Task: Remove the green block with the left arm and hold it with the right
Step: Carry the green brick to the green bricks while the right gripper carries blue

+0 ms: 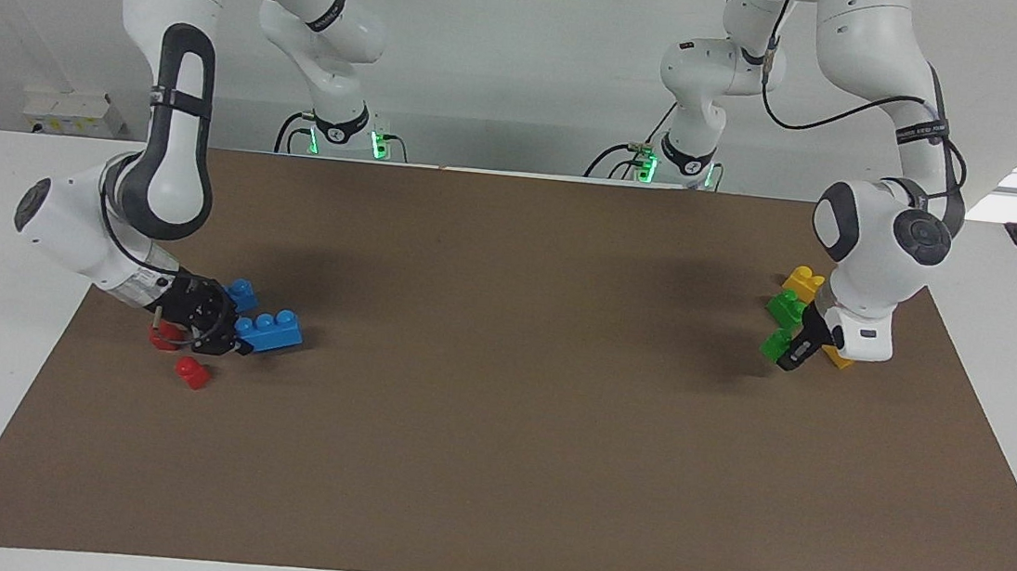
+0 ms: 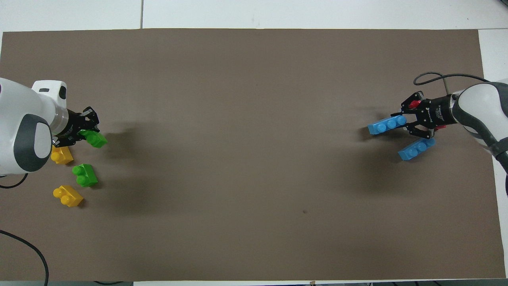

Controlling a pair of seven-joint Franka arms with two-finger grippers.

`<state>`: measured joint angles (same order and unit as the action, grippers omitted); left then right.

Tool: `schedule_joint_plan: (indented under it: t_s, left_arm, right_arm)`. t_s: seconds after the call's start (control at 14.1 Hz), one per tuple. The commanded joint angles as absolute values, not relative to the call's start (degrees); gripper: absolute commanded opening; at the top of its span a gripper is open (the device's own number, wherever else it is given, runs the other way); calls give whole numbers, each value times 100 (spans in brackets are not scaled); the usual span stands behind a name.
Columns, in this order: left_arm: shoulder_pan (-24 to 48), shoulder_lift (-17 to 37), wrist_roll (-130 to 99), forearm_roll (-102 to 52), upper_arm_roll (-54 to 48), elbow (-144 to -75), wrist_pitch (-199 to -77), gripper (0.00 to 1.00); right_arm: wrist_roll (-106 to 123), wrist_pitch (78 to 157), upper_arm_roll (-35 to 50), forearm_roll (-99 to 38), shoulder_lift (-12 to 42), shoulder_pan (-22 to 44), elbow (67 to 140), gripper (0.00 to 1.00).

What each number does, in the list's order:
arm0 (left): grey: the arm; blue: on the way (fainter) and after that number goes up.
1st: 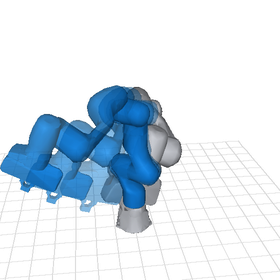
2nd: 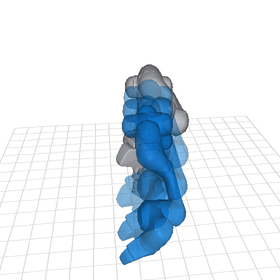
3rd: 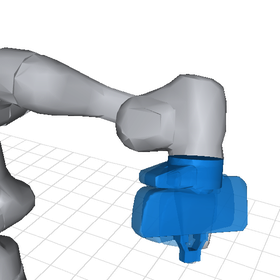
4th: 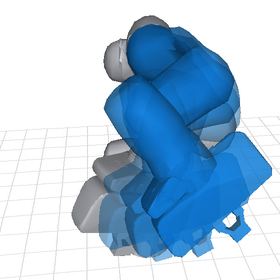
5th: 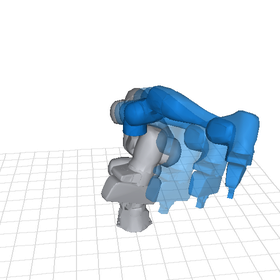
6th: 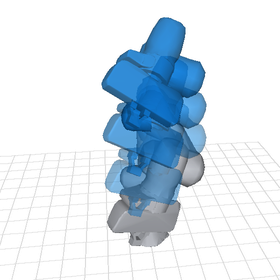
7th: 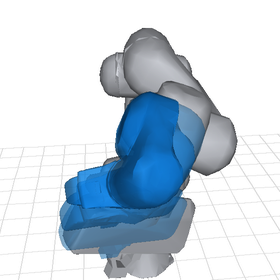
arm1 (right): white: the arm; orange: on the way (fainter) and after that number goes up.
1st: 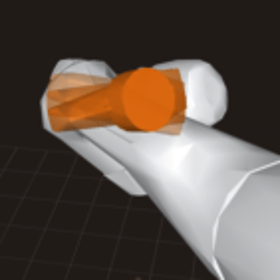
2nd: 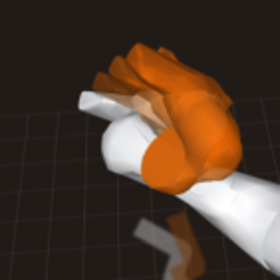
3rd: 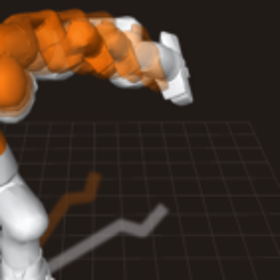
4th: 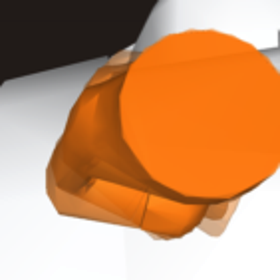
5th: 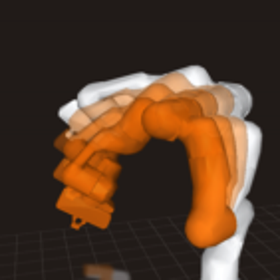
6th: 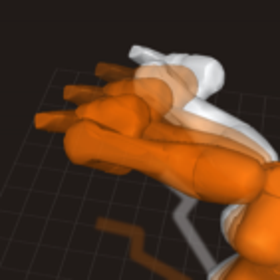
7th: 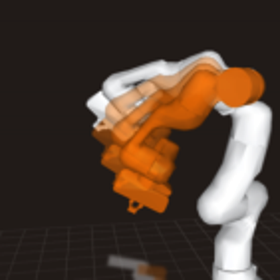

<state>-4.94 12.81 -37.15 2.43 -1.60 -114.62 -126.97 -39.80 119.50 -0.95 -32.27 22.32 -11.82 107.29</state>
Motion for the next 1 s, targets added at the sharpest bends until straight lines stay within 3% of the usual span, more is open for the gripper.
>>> schedule_joint_plan:
  t_s: [0.0,0.93]
  left_arm:
    - [-589,1186,-3595,255,-220,-11786,-13148,0]
    - [-712,1643,-3586,255,-211,-11777,-13895,0]
  right_arm:
    - [-3841,11962,0,-3138,2355,-1380,10617,0]
    - [-3410,12199,0,-3146,2355,-1635,10846,0]
